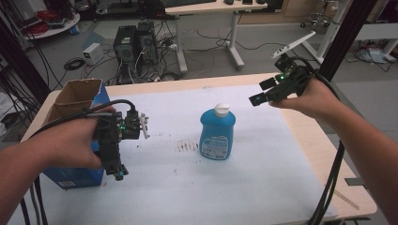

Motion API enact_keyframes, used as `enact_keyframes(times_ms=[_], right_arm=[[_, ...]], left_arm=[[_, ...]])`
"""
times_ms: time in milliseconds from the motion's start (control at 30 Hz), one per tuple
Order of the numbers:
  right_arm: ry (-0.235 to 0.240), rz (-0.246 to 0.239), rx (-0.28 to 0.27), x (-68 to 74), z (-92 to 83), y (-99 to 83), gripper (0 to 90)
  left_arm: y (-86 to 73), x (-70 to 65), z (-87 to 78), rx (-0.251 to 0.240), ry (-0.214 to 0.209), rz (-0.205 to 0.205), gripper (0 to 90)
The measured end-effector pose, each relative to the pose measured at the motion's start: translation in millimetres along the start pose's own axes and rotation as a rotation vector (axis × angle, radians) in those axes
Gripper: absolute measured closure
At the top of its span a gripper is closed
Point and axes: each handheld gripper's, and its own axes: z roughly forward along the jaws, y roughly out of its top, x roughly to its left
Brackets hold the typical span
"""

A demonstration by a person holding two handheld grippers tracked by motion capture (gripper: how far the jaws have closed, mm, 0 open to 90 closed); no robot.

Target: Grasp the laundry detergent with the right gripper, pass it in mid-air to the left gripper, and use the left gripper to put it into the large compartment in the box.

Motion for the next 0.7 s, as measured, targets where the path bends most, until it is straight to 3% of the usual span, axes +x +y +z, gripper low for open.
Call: enact_keyframes(times_ms=[267, 467, 700], right_arm=[[0.065, -0.034, -0.057, 10.3, 2.5, -28.2, 2.2], [0.126, -0.047, -0.060, 18.1, 18.8, -39.4, 2.2], [0.152, -0.030, -0.069, 19.9, 38.0, -51.0, 2.2]], left_arm=[[-2.7, -2.0, -1.8, -0.005, 0.005, -0.004, 1.7], [-5.2, -2.8, -1.9, -0.011, 0.006, -0.015, 1.7], [-8.4, -3.7, -1.9, -0.010, 0.008, -0.020, 1.7]])
